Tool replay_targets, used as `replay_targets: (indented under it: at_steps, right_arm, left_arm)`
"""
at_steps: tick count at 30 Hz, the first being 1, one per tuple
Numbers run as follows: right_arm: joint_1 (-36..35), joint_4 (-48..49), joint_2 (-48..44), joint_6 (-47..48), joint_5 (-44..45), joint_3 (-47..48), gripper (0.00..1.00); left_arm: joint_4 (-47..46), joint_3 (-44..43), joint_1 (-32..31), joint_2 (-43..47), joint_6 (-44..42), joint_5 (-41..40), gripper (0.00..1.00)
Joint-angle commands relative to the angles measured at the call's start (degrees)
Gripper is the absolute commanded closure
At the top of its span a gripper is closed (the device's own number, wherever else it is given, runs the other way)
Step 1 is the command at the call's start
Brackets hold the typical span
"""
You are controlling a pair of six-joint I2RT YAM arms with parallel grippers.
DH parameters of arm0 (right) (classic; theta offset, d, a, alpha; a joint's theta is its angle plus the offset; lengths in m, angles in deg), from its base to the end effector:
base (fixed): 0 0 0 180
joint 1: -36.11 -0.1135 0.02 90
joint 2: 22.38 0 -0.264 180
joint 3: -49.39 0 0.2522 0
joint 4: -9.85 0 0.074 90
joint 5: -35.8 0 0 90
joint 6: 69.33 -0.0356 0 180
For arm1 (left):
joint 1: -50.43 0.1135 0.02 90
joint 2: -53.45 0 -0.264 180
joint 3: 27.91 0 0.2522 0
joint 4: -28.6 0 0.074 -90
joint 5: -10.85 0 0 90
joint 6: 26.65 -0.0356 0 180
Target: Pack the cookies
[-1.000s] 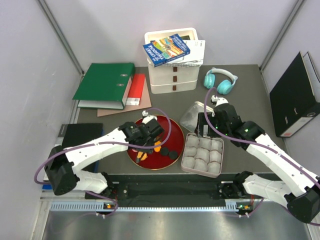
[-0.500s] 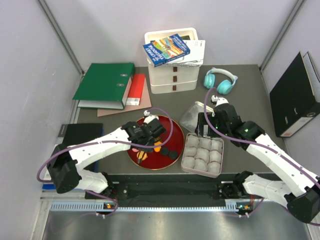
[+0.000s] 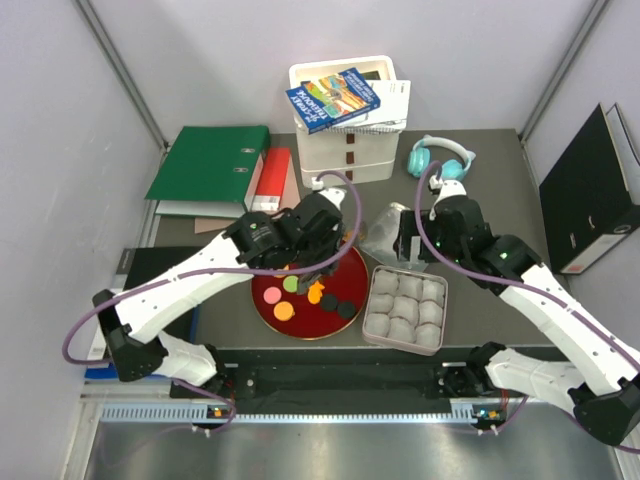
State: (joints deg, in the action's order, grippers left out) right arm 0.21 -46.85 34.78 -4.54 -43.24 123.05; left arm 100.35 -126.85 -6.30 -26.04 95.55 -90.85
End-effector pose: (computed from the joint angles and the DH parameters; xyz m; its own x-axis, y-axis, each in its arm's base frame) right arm 0.1675 0.1129 0.3366 -0.6681 0.0326 -0.7433 -0.1917 0.9578 0.2143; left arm 0.1576 -0.2270 0.3709 -0.7673 0.2183 -0.6030 0.4039 0.8948 -0.1901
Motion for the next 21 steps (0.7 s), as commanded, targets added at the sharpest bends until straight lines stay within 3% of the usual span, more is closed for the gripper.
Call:
replay_targets:
  at_steps: [1,21]
  right_arm:
    - [-0.66,-1.27,-0.56,1.22,2.66,4.35,0.01]
    - [-0.66,-4.79,-4.70,0.25,4.77,2.86,0.01]
  left_arm:
    - [-0.60,-3.67,-3.29,-5.49,-3.64,4.06,0.74]
    - [-6.93,-1.21,-5.41,-11.39,-5.58,8.71,0.73]
